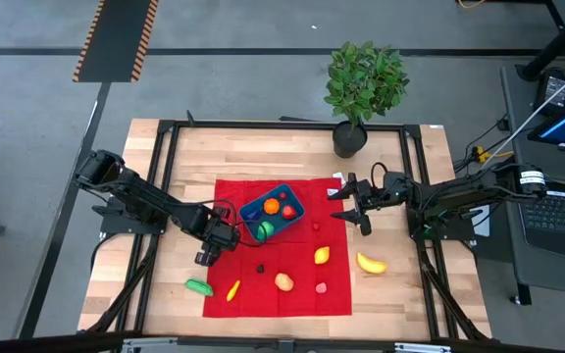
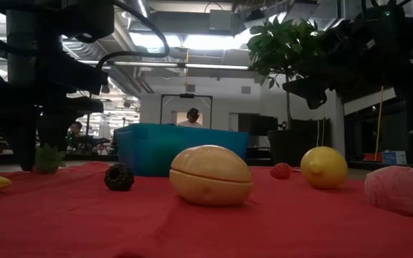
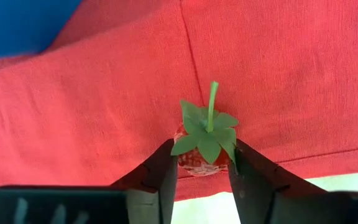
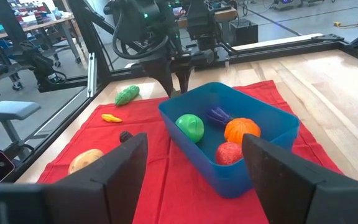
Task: Pick and placing Produce into tupperware
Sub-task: Put the strawberry into the blue bin
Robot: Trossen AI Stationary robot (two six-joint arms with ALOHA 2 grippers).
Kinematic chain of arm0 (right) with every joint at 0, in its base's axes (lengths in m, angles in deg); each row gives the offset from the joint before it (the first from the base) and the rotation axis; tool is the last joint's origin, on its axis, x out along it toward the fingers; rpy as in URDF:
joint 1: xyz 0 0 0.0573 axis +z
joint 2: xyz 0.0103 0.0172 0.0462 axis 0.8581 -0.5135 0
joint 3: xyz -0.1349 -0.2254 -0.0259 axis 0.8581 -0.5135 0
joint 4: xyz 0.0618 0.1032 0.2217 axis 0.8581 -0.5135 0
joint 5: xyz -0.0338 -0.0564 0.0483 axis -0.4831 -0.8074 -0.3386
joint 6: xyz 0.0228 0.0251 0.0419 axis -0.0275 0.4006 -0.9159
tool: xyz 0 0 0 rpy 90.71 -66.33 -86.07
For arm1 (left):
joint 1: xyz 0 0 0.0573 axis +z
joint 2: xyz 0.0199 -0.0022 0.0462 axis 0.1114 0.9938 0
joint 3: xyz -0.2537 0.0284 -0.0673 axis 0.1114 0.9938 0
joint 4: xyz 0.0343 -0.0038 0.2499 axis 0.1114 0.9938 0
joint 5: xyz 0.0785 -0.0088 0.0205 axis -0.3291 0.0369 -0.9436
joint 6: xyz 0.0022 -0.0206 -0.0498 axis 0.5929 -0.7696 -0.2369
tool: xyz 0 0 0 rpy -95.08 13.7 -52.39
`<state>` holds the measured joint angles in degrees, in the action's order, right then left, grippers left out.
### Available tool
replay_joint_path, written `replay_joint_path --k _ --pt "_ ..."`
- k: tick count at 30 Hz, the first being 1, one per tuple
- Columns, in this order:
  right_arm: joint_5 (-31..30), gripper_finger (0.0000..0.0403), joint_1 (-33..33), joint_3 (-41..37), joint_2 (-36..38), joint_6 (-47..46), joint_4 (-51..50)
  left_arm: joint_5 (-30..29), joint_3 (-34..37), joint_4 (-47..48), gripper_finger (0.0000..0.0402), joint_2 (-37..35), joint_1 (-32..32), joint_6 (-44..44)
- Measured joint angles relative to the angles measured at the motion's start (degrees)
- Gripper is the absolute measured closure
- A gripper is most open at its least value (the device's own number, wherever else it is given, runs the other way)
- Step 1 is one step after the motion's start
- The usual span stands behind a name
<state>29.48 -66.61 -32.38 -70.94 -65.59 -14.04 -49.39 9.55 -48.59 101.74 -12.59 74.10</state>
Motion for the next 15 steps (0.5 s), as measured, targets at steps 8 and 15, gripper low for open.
replay_joint_path --k 8,15 --pt "-0.02 0.0139 0.0 0.0 0.0 0.0 -0.31 -0.22 0.04 0.5 0.0291 -0.43 0.09 -0.26" --pt "-0.02 0.0139 0.0 0.0 0.0 0.04 -0.66 -2.28 0.09 0.56 0.0279 -6.97 0.22 -1.44"
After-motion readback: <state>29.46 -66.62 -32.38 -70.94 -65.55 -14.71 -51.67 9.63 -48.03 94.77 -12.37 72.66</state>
